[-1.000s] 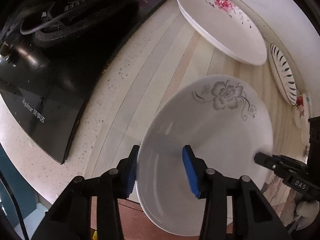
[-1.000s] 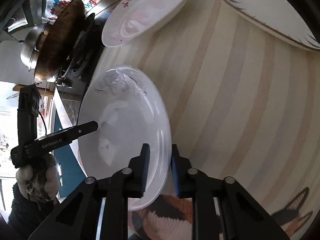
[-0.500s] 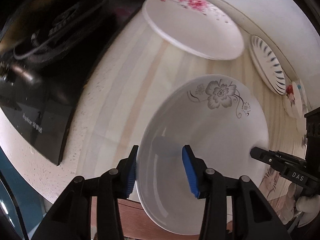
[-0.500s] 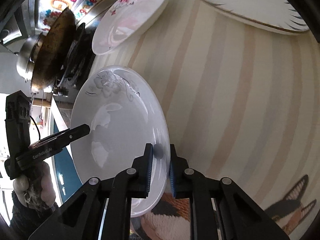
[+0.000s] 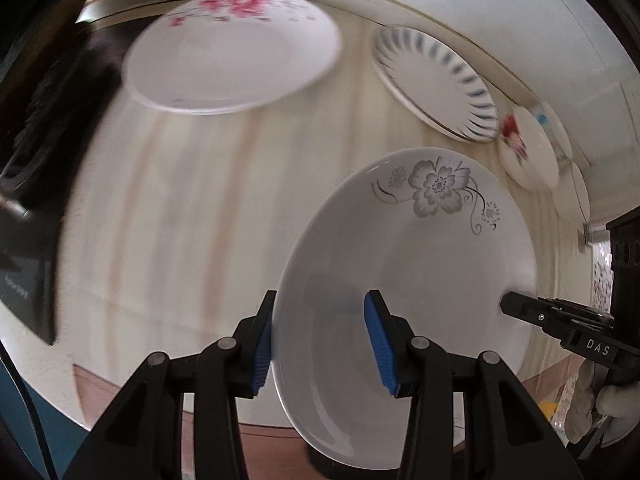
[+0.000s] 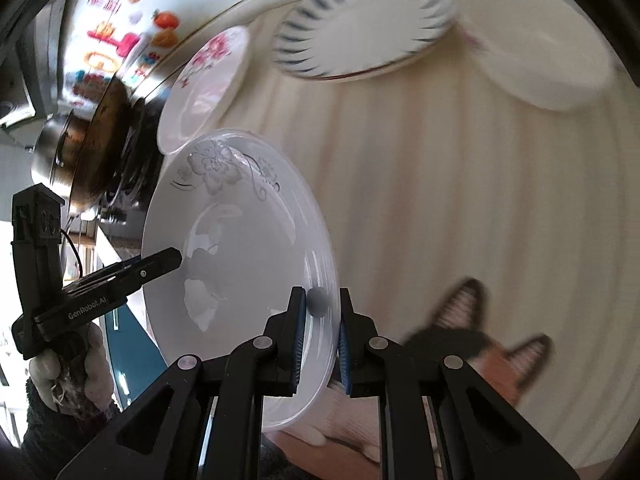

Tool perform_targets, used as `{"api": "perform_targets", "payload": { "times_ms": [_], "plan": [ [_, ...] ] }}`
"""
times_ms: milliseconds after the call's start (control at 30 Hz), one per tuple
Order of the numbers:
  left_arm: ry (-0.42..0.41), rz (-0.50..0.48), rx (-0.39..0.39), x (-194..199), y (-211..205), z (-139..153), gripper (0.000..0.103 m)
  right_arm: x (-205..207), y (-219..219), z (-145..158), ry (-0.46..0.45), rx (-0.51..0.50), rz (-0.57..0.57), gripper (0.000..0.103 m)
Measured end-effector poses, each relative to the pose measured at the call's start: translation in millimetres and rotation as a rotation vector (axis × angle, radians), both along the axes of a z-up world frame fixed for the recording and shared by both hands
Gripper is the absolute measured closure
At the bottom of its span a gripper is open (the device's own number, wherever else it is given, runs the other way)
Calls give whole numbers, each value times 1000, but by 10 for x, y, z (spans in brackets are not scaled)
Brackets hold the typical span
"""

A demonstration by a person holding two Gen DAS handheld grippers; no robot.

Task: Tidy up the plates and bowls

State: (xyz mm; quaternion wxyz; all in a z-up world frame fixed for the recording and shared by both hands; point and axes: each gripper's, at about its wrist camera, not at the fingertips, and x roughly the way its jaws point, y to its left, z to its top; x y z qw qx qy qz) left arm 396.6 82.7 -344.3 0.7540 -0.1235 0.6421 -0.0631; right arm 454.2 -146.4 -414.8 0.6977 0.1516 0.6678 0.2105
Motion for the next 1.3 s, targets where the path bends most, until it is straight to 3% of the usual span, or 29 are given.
{"api": "perform_targets", "payload": {
  "times_ms": [300,600,867,933,1067,1133,1233,1300],
  "plan": [
    [37,-75,-9,21,-592,-168,63,-184,-640,-128,40,-20,-87,87],
    [74,-83,7,47,-764,-357,64,-250,-818,-242,62,-25,-98,87],
    [63,-71,39,120,-1011,-397,64,-285,-857,-344,91,-22,-89,86],
    [50,-44,48,87,-926,-286,63,-268,-880,-349,131,-19,-70,86],
    [-70,60,103,65,-541,218,62,-240,-1084,-77,124,-66,-74,86],
    [-116,140,131,128,-306,415,62,-187,-1109,230,60,-111,-67,86],
    [-144,251,157,336,79,504,62,33,-899,644,-39,-98,-68,85],
    [-126,310,165,501,332,441,62,265,-620,802,-90,-38,-59,75]
  ]
}}
